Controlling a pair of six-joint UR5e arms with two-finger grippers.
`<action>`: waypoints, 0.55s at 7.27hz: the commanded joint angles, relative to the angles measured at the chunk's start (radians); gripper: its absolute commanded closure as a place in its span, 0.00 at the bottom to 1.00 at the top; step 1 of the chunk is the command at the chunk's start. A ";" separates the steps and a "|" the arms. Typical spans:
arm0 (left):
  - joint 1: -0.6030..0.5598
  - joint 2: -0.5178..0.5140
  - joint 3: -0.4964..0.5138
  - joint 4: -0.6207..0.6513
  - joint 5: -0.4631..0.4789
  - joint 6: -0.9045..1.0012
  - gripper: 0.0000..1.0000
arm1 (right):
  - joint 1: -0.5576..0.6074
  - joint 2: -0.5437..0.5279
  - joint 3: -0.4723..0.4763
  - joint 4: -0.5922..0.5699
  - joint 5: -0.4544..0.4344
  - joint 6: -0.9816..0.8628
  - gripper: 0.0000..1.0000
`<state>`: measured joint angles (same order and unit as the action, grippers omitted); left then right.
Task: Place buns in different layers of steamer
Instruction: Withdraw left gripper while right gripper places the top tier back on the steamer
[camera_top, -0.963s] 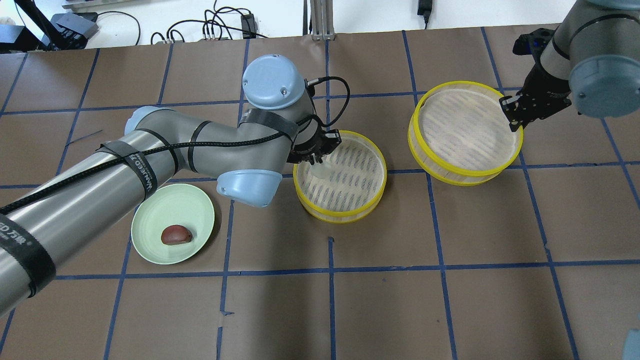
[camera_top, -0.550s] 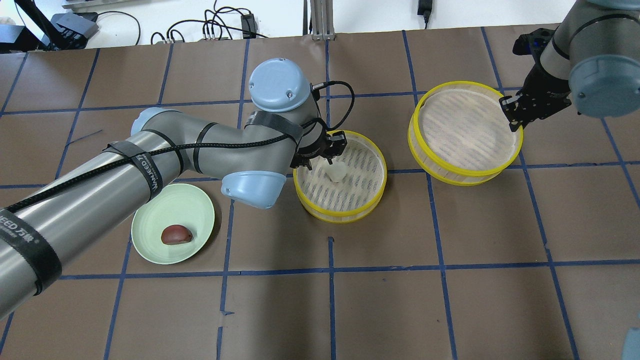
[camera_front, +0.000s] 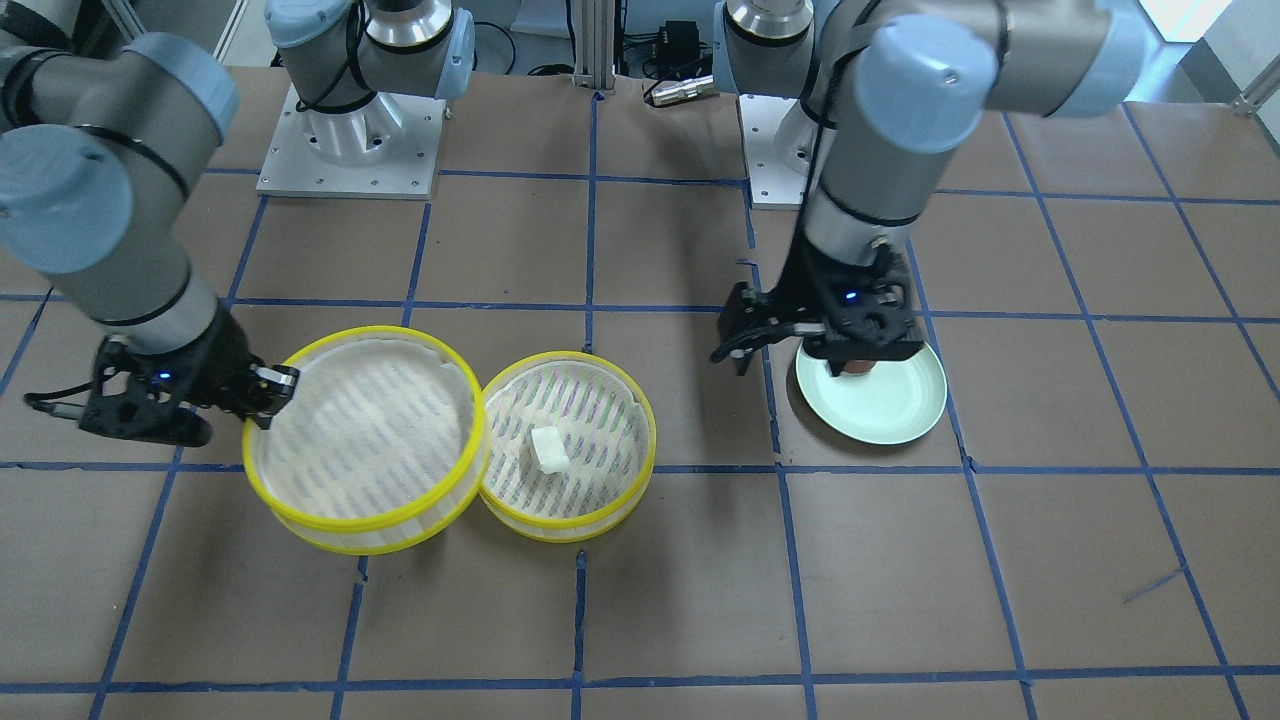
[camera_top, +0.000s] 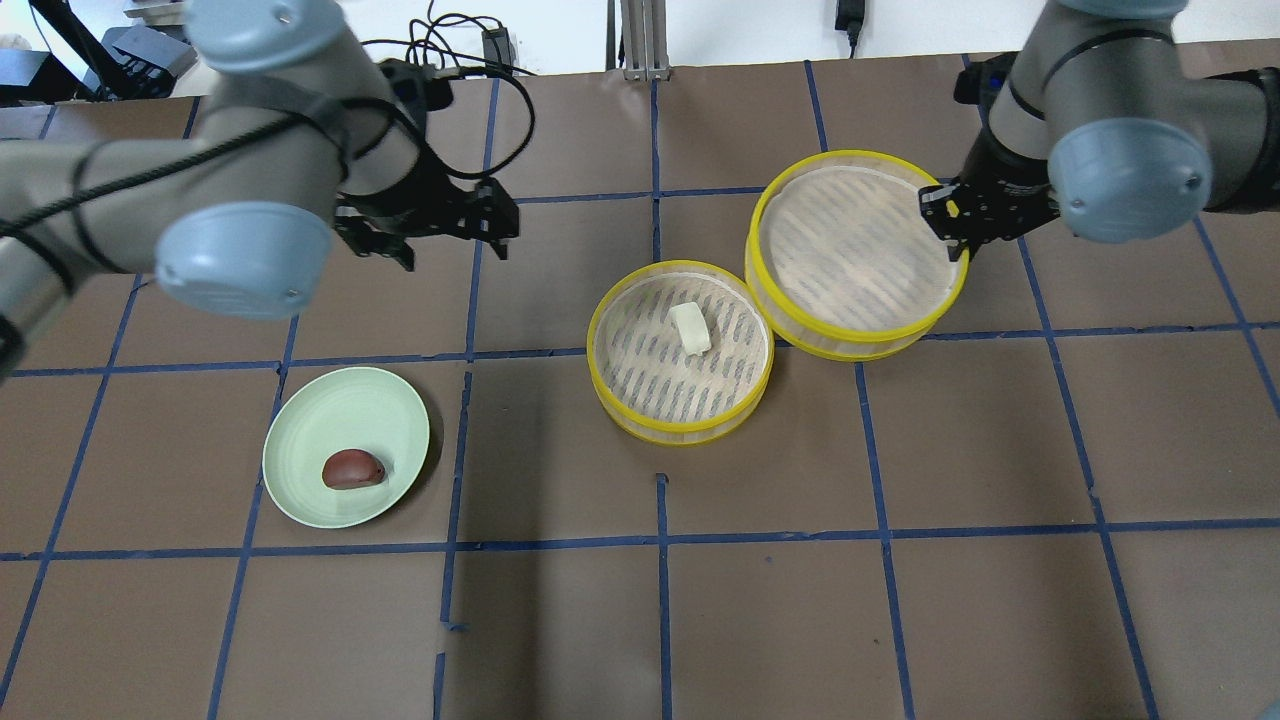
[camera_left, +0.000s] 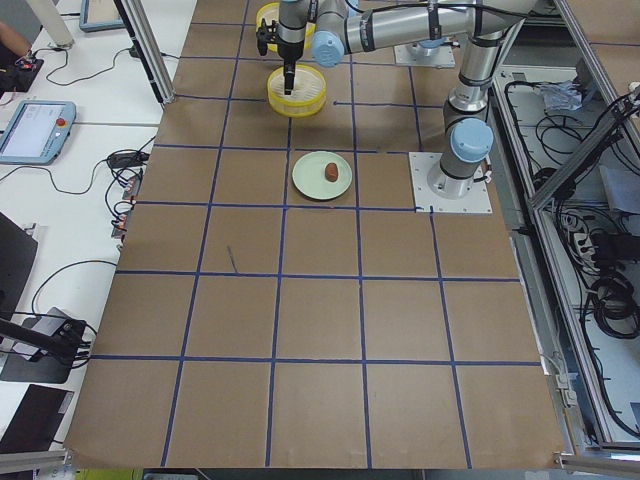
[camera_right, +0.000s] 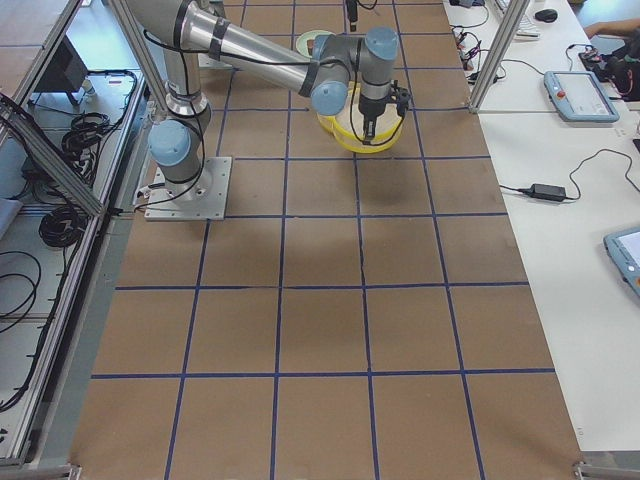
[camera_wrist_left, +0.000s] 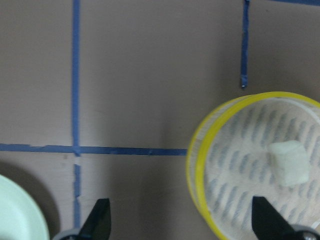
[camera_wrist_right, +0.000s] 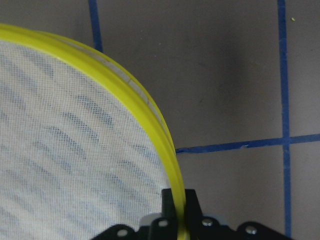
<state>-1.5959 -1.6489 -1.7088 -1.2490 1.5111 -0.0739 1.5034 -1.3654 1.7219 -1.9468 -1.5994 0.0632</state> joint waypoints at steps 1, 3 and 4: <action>0.102 0.119 0.110 -0.299 0.008 0.071 0.00 | 0.227 0.011 -0.002 -0.014 0.001 0.338 0.92; 0.105 0.184 0.144 -0.420 0.067 0.071 0.00 | 0.308 0.048 0.002 -0.012 -0.005 0.426 0.92; 0.103 0.207 0.129 -0.417 0.064 0.075 0.00 | 0.308 0.061 0.016 -0.008 -0.043 0.405 0.92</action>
<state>-1.4934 -1.4784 -1.5771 -1.6364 1.5625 -0.0029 1.7930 -1.3230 1.7246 -1.9584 -1.6119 0.4631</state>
